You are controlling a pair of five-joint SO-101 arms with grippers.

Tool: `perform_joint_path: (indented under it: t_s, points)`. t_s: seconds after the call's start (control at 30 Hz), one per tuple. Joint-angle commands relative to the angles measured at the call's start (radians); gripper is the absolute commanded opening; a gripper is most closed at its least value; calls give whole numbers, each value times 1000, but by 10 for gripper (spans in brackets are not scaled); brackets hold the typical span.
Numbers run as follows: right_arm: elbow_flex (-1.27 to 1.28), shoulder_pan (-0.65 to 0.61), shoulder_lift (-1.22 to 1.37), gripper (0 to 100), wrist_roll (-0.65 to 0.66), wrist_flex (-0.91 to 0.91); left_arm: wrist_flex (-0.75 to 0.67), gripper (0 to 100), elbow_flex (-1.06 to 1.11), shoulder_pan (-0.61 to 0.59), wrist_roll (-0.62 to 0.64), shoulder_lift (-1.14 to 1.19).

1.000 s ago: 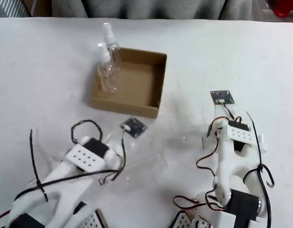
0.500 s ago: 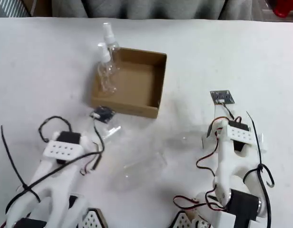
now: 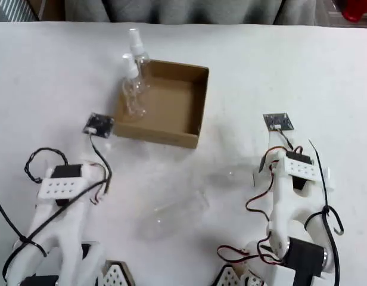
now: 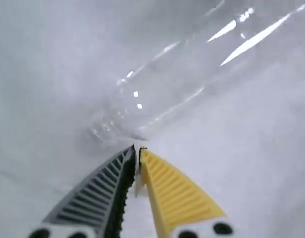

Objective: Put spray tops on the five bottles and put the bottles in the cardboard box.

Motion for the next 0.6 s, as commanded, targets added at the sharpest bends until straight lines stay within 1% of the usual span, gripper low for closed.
perform_joint_path:
  t_s: [0.0, 0.13, 0.27, 0.47, 0.57]
  points:
    - [-3, -10, -24, 16, 8, -7, -120, 22, -38, -10, 157, 8]
    - [-3, -10, -24, 16, 8, -7, -164, 23, -37, -4, 298, 8]
    - [-3, -10, -24, 16, 8, -7, -166, 24, -46, -2, 407, -1]
    - [-3, -10, -24, 16, 8, -10, -158, 24, -97, -4, 611, -1]
    - [-3, -10, -24, 16, 8, -12, -153, 64, -117, -4, 675, -1]
